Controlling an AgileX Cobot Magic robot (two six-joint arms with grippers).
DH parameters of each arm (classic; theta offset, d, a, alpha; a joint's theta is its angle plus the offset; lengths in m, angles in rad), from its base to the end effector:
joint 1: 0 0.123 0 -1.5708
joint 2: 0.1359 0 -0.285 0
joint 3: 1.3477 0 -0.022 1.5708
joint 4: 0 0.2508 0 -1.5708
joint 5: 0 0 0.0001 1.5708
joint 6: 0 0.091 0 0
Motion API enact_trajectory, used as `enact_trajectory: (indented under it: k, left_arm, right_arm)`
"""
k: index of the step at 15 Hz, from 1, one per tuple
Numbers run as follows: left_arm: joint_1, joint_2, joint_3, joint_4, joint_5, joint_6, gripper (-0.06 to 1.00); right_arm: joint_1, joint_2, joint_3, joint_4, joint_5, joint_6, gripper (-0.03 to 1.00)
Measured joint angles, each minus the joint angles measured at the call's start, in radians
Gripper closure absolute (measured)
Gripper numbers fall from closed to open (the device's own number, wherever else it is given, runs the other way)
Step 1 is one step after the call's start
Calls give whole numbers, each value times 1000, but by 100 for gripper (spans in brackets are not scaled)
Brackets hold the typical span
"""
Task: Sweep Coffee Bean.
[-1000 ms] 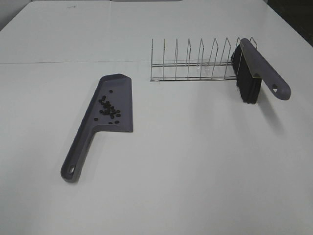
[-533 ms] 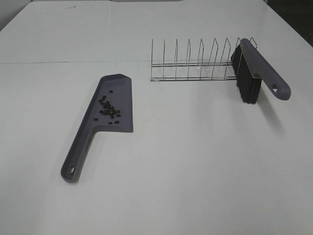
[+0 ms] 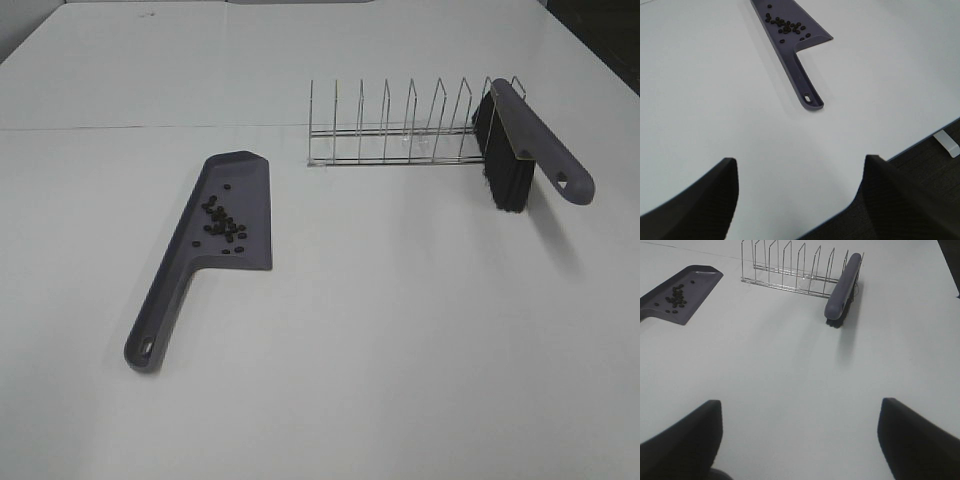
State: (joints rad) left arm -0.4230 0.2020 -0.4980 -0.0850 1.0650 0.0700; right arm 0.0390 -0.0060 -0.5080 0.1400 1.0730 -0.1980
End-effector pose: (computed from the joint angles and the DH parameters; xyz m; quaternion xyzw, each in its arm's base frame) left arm 0.0209 -0.0168 0.2745 0.2176 0.8754 -0.1172 0.4155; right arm -0.0081 0.0109 0.2791 -0.1042 0.8443 0.0283 0.5249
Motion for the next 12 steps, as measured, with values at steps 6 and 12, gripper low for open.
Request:
enact_trajectory:
  k: [6, 12]
  left_arm:
    - [0, 0, 0, 10, 0, 0, 30]
    - [0, 0, 0, 23, 0, 57, 30]
  right_arm:
    - [0, 0, 0, 4, 0, 0, 26]
    - [0, 0, 0, 4, 0, 0, 26]
